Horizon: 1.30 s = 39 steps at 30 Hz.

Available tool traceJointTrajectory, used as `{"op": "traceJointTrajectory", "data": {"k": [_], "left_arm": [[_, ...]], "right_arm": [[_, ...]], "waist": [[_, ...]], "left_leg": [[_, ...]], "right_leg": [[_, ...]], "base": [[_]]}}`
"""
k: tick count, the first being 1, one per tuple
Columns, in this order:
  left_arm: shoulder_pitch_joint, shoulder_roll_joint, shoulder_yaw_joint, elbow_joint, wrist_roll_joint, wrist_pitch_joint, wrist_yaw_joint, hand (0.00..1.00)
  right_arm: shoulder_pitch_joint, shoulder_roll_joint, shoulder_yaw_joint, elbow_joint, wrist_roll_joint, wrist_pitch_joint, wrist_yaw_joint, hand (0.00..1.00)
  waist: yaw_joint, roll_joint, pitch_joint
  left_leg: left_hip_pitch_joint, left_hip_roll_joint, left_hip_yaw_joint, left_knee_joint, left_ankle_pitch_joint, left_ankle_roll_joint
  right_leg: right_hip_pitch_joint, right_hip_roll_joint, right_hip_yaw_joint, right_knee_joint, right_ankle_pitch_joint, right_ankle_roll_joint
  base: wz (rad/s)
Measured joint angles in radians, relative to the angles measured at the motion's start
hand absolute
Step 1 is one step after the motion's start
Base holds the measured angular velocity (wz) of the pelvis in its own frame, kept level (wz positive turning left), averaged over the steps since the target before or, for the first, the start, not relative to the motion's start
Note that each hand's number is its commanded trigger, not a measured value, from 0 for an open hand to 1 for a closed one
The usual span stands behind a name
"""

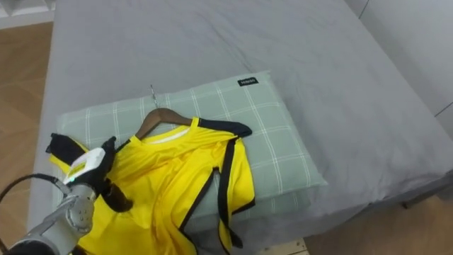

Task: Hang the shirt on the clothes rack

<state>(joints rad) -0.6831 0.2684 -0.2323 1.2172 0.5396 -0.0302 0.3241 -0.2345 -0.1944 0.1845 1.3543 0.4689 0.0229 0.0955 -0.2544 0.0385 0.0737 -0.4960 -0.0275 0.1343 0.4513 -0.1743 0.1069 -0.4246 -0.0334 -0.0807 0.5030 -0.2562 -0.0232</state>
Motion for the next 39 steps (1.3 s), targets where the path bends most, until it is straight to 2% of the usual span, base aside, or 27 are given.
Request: {"op": "traceJointTrajectory", "data": {"k": [4, 11, 12, 18, 26, 36, 39], "left_arm": [[-0.007, 0.002, 0.014, 0.001, 0.000, -0.018, 0.045, 0.00], [-0.016, 0.013, 0.014, 0.001, -0.001, -0.021, 0.090, 0.00], [-0.026, 0.019, 0.014, 0.001, -0.002, -0.021, 0.096, 0.00], [-0.056, 0.032, 0.015, 0.003, -0.049, -0.022, 0.119, 0.00], [-0.066, 0.032, 0.022, 0.038, -0.058, -0.020, 0.112, 0.00], [-0.094, 0.032, 0.023, 0.041, -0.055, -0.020, 0.036, 0.00], [-0.094, 0.032, 0.023, 0.041, -0.056, -0.018, 0.016, 0.00]], "right_arm": [[-0.002, 0.000, 0.006, 0.000, 0.003, 0.000, 0.001, 0.00], [-0.001, 0.000, 0.016, 0.000, 0.010, 0.000, 0.001, 0.00], [-0.004, 0.000, 0.023, 0.000, 0.013, 0.000, 0.000, 0.00], [-0.004, 0.000, 0.029, 0.000, 0.020, 0.001, -0.020, 0.00], [-0.005, 0.000, 0.030, -0.002, 0.040, 0.001, -0.020, 0.00], [-0.002, 0.001, 0.030, -0.030, 0.034, 0.000, -0.027, 0.00], [-0.007, 0.001, 0.030, -0.040, 0.030, 0.000, -0.026, 0.00]], "waist": [[0.001, 0.000, 0.0003], [0.001, -0.002, 0.0015], [0.001, -0.007, 0.0045], [-0.004, -0.013, 0.0069], [-0.012, -0.017, 0.0069], [-0.032, -0.010, 0.0073], [-0.034, -0.005, 0.0099]], "left_leg": [[0.000, 0.001, 0.001, 0.010, 0.000, 0.000], [-0.018, 0.000, 0.001, 0.032, 0.000, 0.000], [-0.022, -0.001, 0.004, 0.033, 0.000, -0.001], [-0.034, 0.002, 0.016, 0.043, 0.000, -0.002], [-0.037, 0.014, 0.043, 0.053, -0.010, -0.004], [-0.052, 0.016, 0.042, 0.057, -0.010, -0.004], [-0.059, 0.016, 0.042, 0.066, -0.011, -0.003]], "right_leg": [[-0.003, 0.000, 0.001, 0.015, -0.003, -0.001], [-0.027, -0.003, 0.007, 0.040, -0.022, -0.003], [-0.036, -0.002, 0.014, 0.051, -0.025, -0.003], [-0.056, -0.003, 0.026, 0.070, -0.029, -0.005], [-0.069, 0.001, 0.050, 0.085, -0.029, -0.005], [-0.076, 0.003, 0.046, 0.079, -0.030, -0.006], [-0.082, 0.001, 0.043, 0.085, -0.029, -0.005]], "base": [[0.00], [0.00], [-0.03], [-0.05], [-0.10], [0.00], [0.01]]}}
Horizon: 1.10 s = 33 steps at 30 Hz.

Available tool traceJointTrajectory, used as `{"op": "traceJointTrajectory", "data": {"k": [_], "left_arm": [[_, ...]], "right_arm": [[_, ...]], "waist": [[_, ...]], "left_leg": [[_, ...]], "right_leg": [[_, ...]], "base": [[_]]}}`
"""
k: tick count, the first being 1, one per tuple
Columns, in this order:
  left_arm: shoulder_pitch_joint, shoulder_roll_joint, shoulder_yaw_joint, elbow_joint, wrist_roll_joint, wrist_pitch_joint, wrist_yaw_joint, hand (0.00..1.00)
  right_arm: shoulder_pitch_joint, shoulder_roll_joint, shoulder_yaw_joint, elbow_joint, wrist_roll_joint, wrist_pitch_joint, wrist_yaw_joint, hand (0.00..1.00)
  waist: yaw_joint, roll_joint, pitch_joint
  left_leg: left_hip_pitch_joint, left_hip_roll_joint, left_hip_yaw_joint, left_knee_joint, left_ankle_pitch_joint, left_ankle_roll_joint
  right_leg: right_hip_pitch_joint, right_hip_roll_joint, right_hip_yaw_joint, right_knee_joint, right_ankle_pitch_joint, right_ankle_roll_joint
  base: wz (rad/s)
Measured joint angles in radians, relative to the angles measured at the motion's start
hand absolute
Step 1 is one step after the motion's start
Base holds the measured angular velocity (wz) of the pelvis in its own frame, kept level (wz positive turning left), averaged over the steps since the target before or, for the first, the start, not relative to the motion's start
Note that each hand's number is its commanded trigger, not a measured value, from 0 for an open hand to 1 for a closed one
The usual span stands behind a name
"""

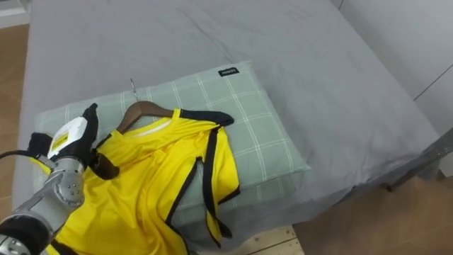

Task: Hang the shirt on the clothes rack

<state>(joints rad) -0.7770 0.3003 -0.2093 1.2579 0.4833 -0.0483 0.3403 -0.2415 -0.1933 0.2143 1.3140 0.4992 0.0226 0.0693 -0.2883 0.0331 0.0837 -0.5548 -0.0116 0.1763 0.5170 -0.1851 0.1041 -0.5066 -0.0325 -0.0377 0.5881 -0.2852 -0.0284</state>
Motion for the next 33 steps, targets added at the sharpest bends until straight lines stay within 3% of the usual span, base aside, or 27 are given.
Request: {"op": "traceJointTrajectory", "data": {"k": [5, 16, 29, 33], "left_arm": [[0.000, 0.000, -0.001, 0.000, -0.020, 0.000, -0.001, 0.00], [0.000, 0.000, 0.000, 0.001, -0.044, 0.000, -0.050, 0.00], [0.011, 0.000, -0.015, 0.079, -0.109, 0.000, -0.171, 0.00], [0.011, 0.000, -0.031, 0.100, -0.177, 0.000, -0.198, 0.00]], "right_arm": [[-0.004, 0.000, 0.000, -0.003, 0.001, -0.003, 0.000, 0.00], [-0.002, -0.008, -0.002, -0.002, 0.006, -0.003, 0.011, 0.00], [0.008, -0.007, 0.011, 0.006, 0.006, 0.001, 0.011, 0.00], [0.007, -0.008, 0.014, 0.003, 0.006, 0.001, 0.009, 0.00]], "waist": [[-0.002, 0.013, 0.0074], [-0.006, 0.015, 0.0068], [-0.007, -0.010, 0.0031], [-0.008, -0.012, 0.0023]], "left_leg": [[0.000, 0.000, -0.004, -0.001, 0.000, 0.000], [0.008, 0.000, 0.002, -0.001, 0.000, 0.000], [0.012, 0.003, 0.003, -0.001, 0.000, 0.000], [0.019, 0.002, 0.004, -0.002, 0.000, 0.000]], "right_leg": [[0.001, -0.001, -0.002, 0.004, 0.000, 0.000], [0.001, -0.001, 0.004, 0.008, -0.001, -0.001], [0.008, 0.003, 0.004, 0.000, 0.000, -0.001], [0.015, 0.005, 0.005, -0.002, 0.000, -0.001]], "base": [[0.01], [-0.01], [0.00], [0.00]]}}
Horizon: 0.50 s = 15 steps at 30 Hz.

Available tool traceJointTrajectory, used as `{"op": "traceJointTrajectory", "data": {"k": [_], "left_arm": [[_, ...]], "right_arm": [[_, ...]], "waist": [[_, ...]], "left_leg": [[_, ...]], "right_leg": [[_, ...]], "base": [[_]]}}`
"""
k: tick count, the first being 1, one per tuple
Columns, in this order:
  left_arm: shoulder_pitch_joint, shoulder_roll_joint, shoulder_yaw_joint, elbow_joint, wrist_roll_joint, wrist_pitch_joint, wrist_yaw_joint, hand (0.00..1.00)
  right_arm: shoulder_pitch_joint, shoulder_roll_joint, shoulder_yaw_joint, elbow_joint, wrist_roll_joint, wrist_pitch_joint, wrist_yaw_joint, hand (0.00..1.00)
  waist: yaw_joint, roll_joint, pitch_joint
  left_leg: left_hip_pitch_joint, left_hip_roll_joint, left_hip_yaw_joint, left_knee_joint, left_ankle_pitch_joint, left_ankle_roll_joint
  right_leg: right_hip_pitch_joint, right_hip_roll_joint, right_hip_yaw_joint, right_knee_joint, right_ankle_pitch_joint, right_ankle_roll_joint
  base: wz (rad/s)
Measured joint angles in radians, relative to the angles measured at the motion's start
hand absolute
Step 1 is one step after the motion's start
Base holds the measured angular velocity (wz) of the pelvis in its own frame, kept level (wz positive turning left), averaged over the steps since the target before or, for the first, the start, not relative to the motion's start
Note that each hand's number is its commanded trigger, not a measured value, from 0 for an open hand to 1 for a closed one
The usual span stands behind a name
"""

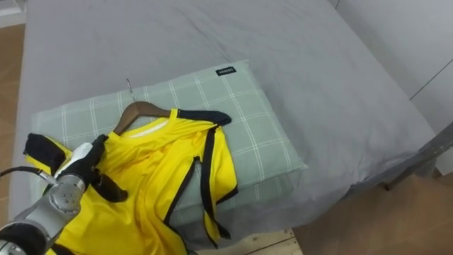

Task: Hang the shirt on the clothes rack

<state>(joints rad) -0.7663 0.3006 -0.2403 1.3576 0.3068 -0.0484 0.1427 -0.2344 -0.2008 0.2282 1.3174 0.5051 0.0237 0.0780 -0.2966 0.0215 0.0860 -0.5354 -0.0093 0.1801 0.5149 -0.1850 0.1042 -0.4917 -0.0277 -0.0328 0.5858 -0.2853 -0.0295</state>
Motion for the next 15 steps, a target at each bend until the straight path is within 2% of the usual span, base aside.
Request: {"op": "traceJointTrajectory", "data": {"k": [14, 15], "left_arm": [[0.000, 0.005, 0.001, 0.002, -0.079, 0.006, -0.077, 0.00], [0.000, 0.006, 0.001, 0.002, -0.079, 0.007, -0.082, 0.25]], "right_arm": [[-0.005, -0.001, -0.004, -0.003, 0.001, 0.000, 0.005, 0.00], [-0.005, -0.001, -0.004, -0.003, 0.001, 0.000, 0.007, 0.00]], "waist": [[0.004, 0.001, -0.0034], [0.004, 0.001, -0.0041]], "left_leg": [[0.006, 0.000, 0.001, 0.001, 0.000, 0.000], [0.006, 0.000, 0.001, 0.001, 0.000, 0.000]], "right_leg": [[0.003, -0.004, 0.000, 0.003, 0.000, 0.000], [0.003, -0.004, 0.000, 0.004, 0.000, 0.000]], "base": [[0.00], [0.00]]}}
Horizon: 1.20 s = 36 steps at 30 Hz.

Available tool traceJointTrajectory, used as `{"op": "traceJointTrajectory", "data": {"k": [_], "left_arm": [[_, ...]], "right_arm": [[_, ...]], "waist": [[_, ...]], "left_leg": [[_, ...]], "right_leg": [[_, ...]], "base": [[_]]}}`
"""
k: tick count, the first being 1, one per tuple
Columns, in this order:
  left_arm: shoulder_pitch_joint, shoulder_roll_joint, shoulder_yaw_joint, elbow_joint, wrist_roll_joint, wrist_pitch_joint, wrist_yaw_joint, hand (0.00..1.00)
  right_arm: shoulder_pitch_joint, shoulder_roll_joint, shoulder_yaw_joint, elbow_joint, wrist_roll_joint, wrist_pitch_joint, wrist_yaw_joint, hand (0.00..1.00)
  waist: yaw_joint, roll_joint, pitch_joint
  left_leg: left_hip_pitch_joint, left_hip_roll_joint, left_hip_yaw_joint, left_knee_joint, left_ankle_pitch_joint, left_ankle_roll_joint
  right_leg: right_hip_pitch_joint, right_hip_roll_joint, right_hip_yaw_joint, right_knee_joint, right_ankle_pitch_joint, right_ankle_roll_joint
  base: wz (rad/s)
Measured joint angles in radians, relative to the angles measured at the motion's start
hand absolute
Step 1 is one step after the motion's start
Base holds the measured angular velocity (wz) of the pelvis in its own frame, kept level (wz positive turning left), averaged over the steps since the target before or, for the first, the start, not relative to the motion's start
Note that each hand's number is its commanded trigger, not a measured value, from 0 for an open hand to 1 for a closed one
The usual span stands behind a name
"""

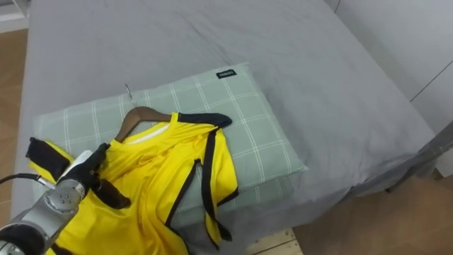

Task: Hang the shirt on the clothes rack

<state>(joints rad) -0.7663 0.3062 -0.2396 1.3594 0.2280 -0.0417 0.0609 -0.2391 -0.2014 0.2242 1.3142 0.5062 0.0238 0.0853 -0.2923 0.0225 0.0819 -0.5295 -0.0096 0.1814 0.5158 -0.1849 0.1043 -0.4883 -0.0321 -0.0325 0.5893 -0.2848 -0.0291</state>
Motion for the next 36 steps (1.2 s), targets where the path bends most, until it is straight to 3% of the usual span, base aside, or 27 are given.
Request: {"op": "traceJointTrajectory", "data": {"k": [1, 2, 3, 6, 10, 12, 19, 36], "left_arm": [[0.000, 0.001, 0.000, 0.000, 0.000, 0.001, -0.003, 0.32], [0.000, 0.001, 0.000, 0.000, 0.000, 0.001, -0.004, 0.56], [0.000, 0.001, 0.000, 0.000, 0.000, 0.003, -0.005, 1.00], [0.000, 0.006, 0.000, 0.000, 0.000, 0.007, -0.005, 1.00], [-0.002, 0.049, 0.002, -0.002, 0.001, 0.006, -0.005, 1.00], [-0.001, 0.056, 0.001, -0.002, 0.001, 0.008, -0.005, 1.00], [0.008, 0.053, -0.001, 0.000, 0.001, 0.022, 0.002, 1.00], [0.021, 0.031, -0.001, 0.001, 0.001, 0.017, 0.001, 1.00]], "right_arm": [[0.000, 0.000, 0.000, 0.000, 0.000, 0.000, 0.001, 0.00], [0.000, 0.000, 0.000, 0.000, 0.000, 0.000, 0.002, 0.00], [0.000, 0.000, 0.000, 0.000, 0.000, 0.000, 0.002, 0.00], [0.000, 0.000, 0.000, 0.000, 0.000, 0.000, 0.002, 0.00], [0.003, 0.000, 0.000, -0.001, 0.004, 0.000, 0.000, 0.00], [0.003, 0.000, 0.000, 0.000, 0.004, 0.000, -0.002, 0.00], [0.002, 0.002, 0.011, 0.004, 0.004, -0.001, -0.010, 0.00], [0.003, 0.004, 0.010, 0.005, 0.001, -0.001, -0.019, 0.00]], "waist": [[0.000, 0.000, -0.0007], [0.000, 0.000, -0.0009], [0.000, 0.001, -0.0013], [0.000, 0.001, -0.0022], [-0.001, 0.001, -0.0022], [-0.002, 0.001, -0.0022], [-0.001, 0.001, -0.0023], [-0.001, -0.004, -0.0024]], "left_leg": [[0.000, 0.000, 0.000, 0.000, 0.000, 0.000], [0.001, 0.000, 0.000, 0.000, 0.000, 0.000], [0.001, 0.000, 0.000, 0.000, 0.000, 0.000], [0.002, 0.000, 0.000, 0.000, 0.000, 0.000], [0.002, 0.000, 0.000, -0.002, 0.000, 0.000], [0.001, -0.001, -0.001, -0.002, 0.000, 0.000], [0.000, -0.003, -0.003, -0.005, 0.000, 0.000], [0.000, 0.000, -0.003, -0.009, 0.000, 0.000]], "right_leg": [[0.000, 0.000, 0.000, 0.000, 0.000, 0.000], [0.000, 0.000, 0.000, 0.000, 0.000, 0.000], [0.001, 0.000, 0.000, 0.000, 0.000, 0.000], [0.001, 0.000, 0.000, 0.001, 0.000, 0.000], [0.001, 0.000, -0.003, 0.002, 0.000, 0.000], [0.001, 0.000, -0.008, 0.001, 0.000, 0.000], [0.003, -0.001, -0.013, -0.004, 0.000, 0.000], [0.006, -0.001, -0.012, -0.019, 0.005, 0.000]], "base": [[0.00], [0.00], [0.00], [0.00], [0.00], [0.00], [0.00], [0.00]]}}
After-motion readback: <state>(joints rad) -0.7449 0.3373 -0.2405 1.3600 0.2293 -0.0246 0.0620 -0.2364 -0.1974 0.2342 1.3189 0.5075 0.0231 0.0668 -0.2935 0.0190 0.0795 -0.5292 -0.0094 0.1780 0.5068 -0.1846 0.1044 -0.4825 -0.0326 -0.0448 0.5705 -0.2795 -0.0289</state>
